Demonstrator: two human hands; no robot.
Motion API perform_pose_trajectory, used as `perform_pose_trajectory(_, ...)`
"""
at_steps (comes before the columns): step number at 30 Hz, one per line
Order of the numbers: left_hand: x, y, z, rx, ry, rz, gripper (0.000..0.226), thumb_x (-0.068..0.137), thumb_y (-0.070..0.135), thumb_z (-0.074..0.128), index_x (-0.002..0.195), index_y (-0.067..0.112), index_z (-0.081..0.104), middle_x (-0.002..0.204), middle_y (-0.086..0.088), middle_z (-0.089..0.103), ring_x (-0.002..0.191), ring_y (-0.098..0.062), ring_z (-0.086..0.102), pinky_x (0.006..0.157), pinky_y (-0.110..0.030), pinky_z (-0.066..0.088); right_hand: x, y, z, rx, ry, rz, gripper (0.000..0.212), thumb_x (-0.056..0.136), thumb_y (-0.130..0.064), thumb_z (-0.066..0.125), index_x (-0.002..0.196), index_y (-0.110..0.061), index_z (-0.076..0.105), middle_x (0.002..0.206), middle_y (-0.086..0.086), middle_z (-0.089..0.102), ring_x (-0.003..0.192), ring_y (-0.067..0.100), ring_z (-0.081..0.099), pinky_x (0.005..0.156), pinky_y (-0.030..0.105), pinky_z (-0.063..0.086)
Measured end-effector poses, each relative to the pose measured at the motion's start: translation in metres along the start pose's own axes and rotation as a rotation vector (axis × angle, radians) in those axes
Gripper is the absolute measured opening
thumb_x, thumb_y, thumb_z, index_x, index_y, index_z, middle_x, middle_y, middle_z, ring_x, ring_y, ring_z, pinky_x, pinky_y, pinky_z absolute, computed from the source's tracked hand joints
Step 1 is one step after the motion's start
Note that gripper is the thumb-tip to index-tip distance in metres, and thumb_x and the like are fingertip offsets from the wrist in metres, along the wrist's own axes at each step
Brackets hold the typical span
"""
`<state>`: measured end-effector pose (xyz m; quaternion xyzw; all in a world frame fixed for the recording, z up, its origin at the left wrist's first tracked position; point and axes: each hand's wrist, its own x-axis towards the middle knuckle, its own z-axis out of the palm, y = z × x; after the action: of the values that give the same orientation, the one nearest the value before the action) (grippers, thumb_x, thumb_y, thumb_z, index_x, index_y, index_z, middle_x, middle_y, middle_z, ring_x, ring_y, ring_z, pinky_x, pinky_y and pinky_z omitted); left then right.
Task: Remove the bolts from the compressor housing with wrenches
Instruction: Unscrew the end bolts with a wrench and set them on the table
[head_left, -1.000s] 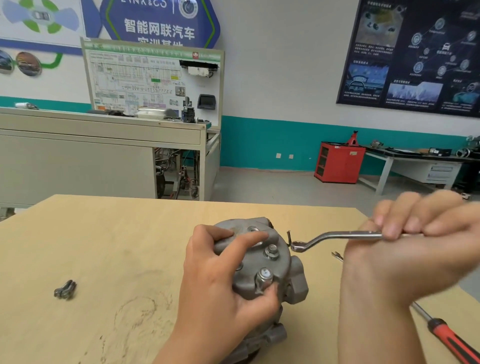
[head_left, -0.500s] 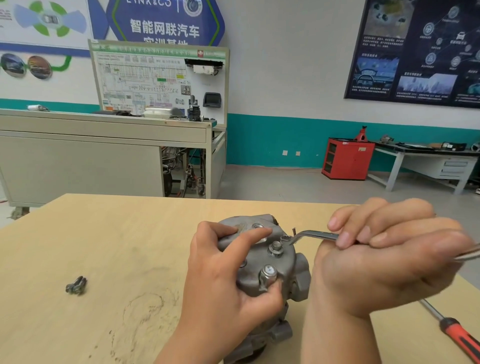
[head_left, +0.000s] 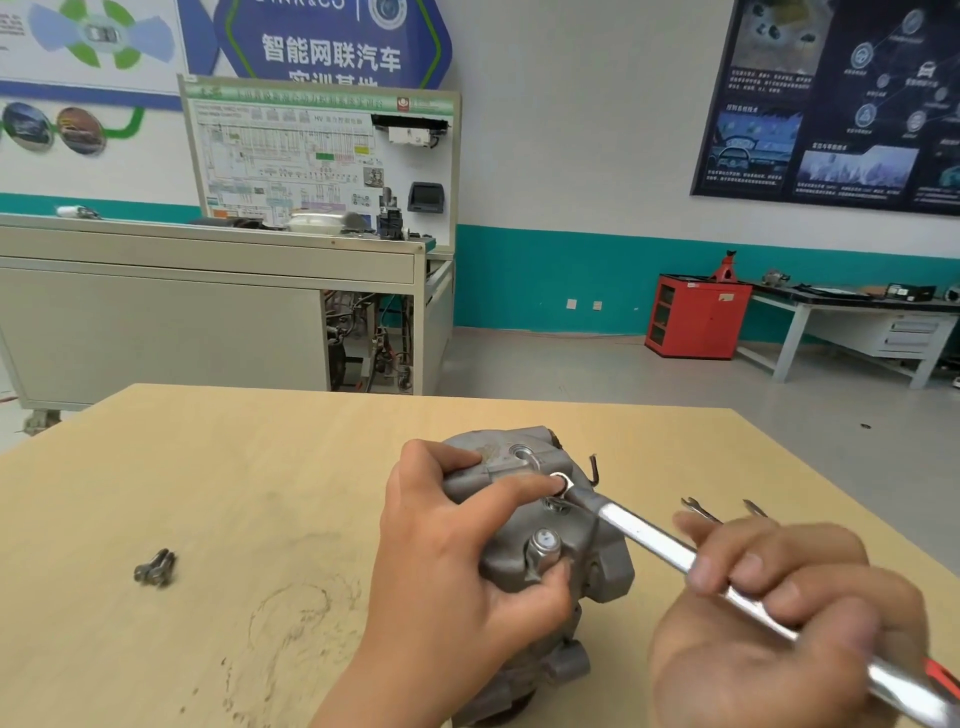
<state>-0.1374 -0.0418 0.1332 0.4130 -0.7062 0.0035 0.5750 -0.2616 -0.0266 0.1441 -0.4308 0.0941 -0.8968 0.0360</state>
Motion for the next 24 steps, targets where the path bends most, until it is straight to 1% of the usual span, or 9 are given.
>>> perform_pose_trajectory(2,0.000,0.000,0.000,0.005,-0.003,-0.007,0.049,0.060,0.046,0.059,0.108,0.043,0.061,0.107,0.008,0.039,0.107,-0.017,0.048,0.081,-0.040,0.051,-0.007,0.005,-0.010,-0.092,0.018,0.049,0.019,0.083,-0.029,0.049,0.070,-0.039,0.058,0.068,-0.016,0.056,0.057,0.004,0.050,0.061,0.021,0.046)
perform_pose_trajectory(5,0.000,0.000,0.000,0.002,-0.015,-0.010,0.043,0.060,0.046,0.059,0.102,0.045,0.066,0.103,0.004,0.040,0.107,-0.017,0.048,0.081,-0.042,0.052,-0.008,0.007,-0.031,-0.161,0.147,0.360,0.032,0.082,-0.021,0.040,0.061,-0.032,0.061,0.055,-0.012,0.053,0.047,0.002,0.044,0.045,0.015,0.034)
perform_pose_trajectory(7,0.000,0.000,-0.001,0.014,-0.020,-0.003,0.038,0.060,0.046,0.059,0.096,0.046,0.071,0.101,0.001,0.041,0.105,-0.019,0.048,0.080,-0.043,0.052,-0.002,0.004,-0.039,-0.161,0.133,0.638,0.039,0.091,-0.026,0.041,0.062,-0.026,0.067,0.042,-0.008,0.043,0.033,0.002,0.029,0.036,0.012,0.021)
perform_pose_trajectory(9,-0.001,0.000,-0.001,0.017,-0.024,-0.003,0.039,0.061,0.046,0.058,0.097,0.044,0.072,0.101,0.001,0.042,0.105,-0.020,0.049,0.080,-0.042,0.052,0.008,0.002,-0.045,-0.054,0.129,0.878,0.040,0.086,-0.036,0.041,0.066,-0.021,0.072,0.037,-0.006,0.035,0.034,0.006,0.011,0.038,0.007,0.015)
perform_pose_trajectory(10,-0.001,0.000,-0.001,0.011,-0.023,-0.004,0.039,0.060,0.046,0.058,0.097,0.044,0.072,0.102,0.002,0.041,0.105,-0.020,0.049,0.081,-0.042,0.052,0.013,0.000,-0.047,-0.005,0.121,0.939,0.039,0.081,-0.036,0.041,0.064,-0.019,0.072,0.037,-0.005,0.035,0.037,0.009,0.008,0.038,0.006,0.014)
perform_pose_trajectory(12,-0.001,0.000,-0.001,-0.002,-0.024,-0.010,0.039,0.060,0.046,0.059,0.097,0.045,0.071,0.105,0.006,0.040,0.107,-0.018,0.048,0.081,-0.043,0.051,0.021,-0.005,-0.047,-0.008,0.056,0.944,0.036,0.076,-0.034,0.043,0.055,-0.018,0.068,0.037,-0.001,0.041,0.033,0.009,0.014,0.039,0.007,0.014)
perform_pose_trajectory(16,-0.001,0.000,-0.002,-0.007,-0.044,-0.035,0.042,0.059,0.047,0.058,0.099,0.047,0.070,0.106,0.009,0.038,0.109,-0.016,0.046,0.085,-0.043,0.050,0.028,-0.016,-0.045,-0.113,-0.116,0.875,0.033,0.073,-0.023,0.041,0.056,-0.022,0.069,0.045,0.010,0.056,0.032,0.013,0.048,0.039,0.010,0.018)
perform_pose_trajectory(21,0.000,0.003,-0.003,-0.007,-0.057,-0.051,0.042,0.061,0.048,0.056,0.100,0.046,0.072,0.107,0.007,0.038,0.109,-0.018,0.046,0.087,-0.044,0.049,0.030,-0.014,-0.042,-0.137,-0.142,0.857,0.035,0.078,-0.025,0.041,0.059,-0.023,0.071,0.054,0.014,0.063,0.038,0.014,0.054,0.041,0.013,0.017)
perform_pose_trajectory(24,-0.001,0.004,-0.003,-0.006,-0.054,-0.045,0.043,0.061,0.048,0.056,0.100,0.044,0.072,0.107,0.007,0.038,0.108,-0.019,0.047,0.089,-0.043,0.048,0.034,-0.007,-0.043,-0.109,-0.144,0.911,0.047,0.089,-0.017,0.036,0.056,-0.020,0.069,0.054,0.015,0.063,0.040,0.015,0.053,0.041,0.014,0.017)
